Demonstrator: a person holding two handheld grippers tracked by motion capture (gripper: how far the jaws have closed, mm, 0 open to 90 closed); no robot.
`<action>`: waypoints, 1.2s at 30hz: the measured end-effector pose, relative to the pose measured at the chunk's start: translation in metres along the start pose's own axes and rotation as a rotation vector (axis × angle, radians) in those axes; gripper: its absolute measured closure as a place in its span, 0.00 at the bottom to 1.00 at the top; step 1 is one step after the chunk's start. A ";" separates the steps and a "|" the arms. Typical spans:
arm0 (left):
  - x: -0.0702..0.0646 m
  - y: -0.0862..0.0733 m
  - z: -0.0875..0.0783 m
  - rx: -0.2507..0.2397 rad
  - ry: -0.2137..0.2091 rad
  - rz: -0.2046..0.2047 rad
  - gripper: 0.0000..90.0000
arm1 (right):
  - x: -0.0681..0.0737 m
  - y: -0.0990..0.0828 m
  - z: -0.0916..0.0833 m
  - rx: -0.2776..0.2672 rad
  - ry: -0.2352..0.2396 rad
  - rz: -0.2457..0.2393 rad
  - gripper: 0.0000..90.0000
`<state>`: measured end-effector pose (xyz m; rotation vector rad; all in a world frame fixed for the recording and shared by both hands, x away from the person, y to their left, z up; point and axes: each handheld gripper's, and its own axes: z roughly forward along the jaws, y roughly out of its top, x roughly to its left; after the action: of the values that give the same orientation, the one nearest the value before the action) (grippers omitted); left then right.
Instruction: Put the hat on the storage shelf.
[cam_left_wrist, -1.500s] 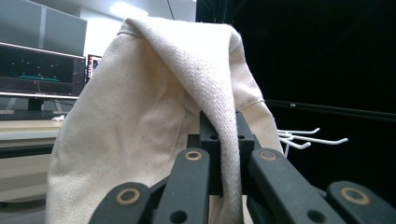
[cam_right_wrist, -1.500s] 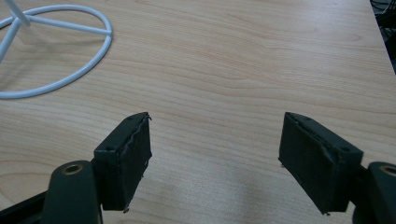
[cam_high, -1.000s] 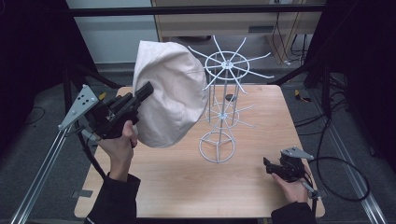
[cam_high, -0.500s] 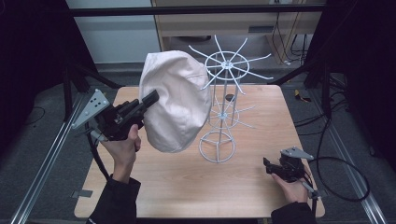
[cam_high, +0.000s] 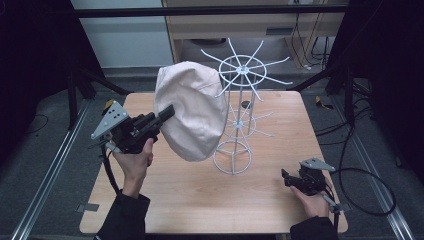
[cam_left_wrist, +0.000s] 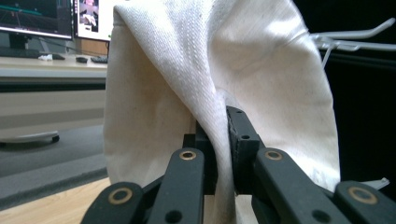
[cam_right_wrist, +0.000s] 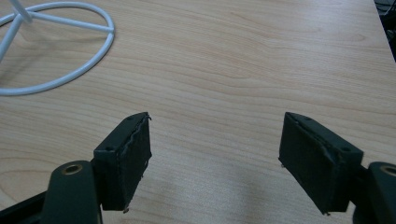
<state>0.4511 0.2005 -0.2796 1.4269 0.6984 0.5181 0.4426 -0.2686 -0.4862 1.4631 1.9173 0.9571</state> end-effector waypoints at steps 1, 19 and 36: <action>0.000 -0.003 0.002 0.009 -0.001 -0.002 0.94 | 0.000 0.000 0.000 -0.002 0.000 -0.002 0.28; 0.000 -0.022 0.013 0.076 0.014 0.030 0.91 | 0.000 0.000 0.000 -0.002 -0.001 -0.001 0.28; 0.008 -0.034 0.012 0.113 0.051 0.034 0.75 | 0.000 0.000 0.000 -0.003 -0.001 -0.004 0.27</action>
<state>0.4624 0.1940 -0.3142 1.5380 0.7553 0.5506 0.4426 -0.2690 -0.4867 1.4571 1.9164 0.9569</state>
